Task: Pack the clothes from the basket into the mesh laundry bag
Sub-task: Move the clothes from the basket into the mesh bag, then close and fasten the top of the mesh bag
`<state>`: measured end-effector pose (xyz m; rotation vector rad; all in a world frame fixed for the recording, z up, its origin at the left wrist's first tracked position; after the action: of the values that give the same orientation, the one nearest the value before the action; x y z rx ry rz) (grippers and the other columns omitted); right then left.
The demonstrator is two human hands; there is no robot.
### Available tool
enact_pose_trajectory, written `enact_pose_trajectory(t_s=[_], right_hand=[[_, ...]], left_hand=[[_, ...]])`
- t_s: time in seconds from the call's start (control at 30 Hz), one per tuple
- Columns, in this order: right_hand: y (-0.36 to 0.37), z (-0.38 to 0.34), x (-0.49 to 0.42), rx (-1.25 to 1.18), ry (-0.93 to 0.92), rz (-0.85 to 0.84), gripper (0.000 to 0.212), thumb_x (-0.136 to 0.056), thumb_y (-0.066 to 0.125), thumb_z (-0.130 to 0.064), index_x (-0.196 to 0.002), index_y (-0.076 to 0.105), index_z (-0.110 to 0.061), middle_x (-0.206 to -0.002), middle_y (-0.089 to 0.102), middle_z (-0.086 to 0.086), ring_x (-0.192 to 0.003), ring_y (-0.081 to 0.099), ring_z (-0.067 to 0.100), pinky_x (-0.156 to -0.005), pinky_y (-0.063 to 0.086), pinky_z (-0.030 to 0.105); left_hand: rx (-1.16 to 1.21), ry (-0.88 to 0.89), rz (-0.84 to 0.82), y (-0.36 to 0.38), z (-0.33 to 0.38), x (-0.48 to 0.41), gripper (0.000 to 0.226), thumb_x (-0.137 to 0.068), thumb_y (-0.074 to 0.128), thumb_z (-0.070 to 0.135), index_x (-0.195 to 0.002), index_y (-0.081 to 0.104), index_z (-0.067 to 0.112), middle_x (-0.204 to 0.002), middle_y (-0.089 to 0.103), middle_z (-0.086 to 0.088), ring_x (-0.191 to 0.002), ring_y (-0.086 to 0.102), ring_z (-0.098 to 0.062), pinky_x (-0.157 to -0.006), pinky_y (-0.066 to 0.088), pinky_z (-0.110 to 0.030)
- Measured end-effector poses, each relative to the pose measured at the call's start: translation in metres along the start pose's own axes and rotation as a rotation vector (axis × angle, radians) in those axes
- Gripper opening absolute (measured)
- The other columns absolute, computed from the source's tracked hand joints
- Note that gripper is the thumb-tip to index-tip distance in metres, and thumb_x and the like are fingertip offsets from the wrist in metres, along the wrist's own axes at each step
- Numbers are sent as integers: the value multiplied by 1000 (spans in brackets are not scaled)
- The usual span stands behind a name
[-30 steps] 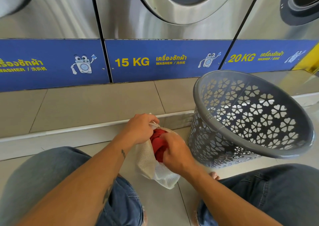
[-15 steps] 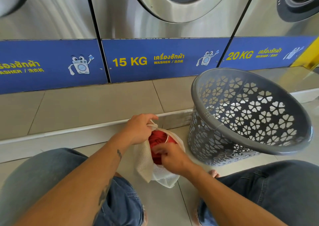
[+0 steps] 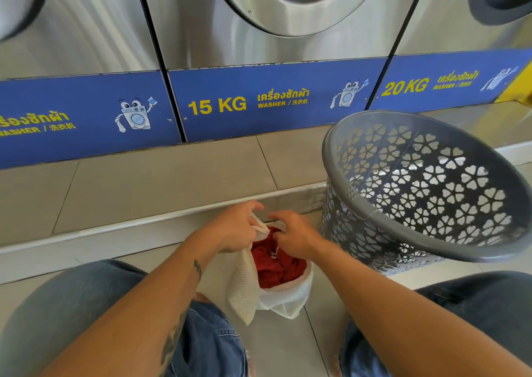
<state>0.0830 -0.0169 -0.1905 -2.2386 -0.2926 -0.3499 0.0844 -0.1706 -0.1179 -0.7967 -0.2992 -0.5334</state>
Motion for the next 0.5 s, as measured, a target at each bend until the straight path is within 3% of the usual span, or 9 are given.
enact_pose_trajectory(t_s=[0.07,0.17,0.23,0.37,0.5], right_hand=[[6,-4,-8,6,-31,-10,65,-77,56,-35,-142,54,-36,-147,55,2,-136,50,25,-110,44,48],[17,-1,-23,66,-102,-16,58,-69,46,-38,-123,57,-55,-116,72,-9,-111,65,24,-91,54,50],[17,-7,-22,118,-127,0,50,-73,46,-31,-115,60,-55,-101,73,-12,-100,66,23,-86,54,51],[17,-3,-21,28,-97,67,28,-79,50,-25,-101,65,-37,-97,66,-15,-101,64,22,-91,50,49],[24,12,-23,-122,-109,134,16,-81,53,-32,-92,64,-33,-88,69,-13,-88,65,13,-80,55,47]], left_hand=[[-1,9,-18,1,1,-1,62,-88,62,12,-144,41,29,-118,67,-1,-97,63,-16,-83,51,-29],[-13,13,-41,1,1,-6,66,-88,66,16,-147,40,28,-122,65,-2,-104,61,-16,-89,50,-28],[-5,-12,-73,0,-2,-9,67,-87,68,18,-147,39,30,-121,65,-1,-103,63,-17,-90,53,-31],[96,-95,-136,-7,-7,-19,53,-89,67,28,-138,47,33,-108,71,-7,-92,69,-20,-73,59,-30],[75,-27,179,-22,-10,-41,31,-90,61,22,-118,63,32,-93,74,5,-77,64,-12,-66,48,-25]])
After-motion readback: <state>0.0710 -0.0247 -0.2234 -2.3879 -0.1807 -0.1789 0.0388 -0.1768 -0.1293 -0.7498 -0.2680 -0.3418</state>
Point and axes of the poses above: each hand's wrist, its own x-axis away from the middle knuckle, its own y-axis out of the palm, z = x × y, the point moved 5 cm from there along -x, towards the middle knuckle
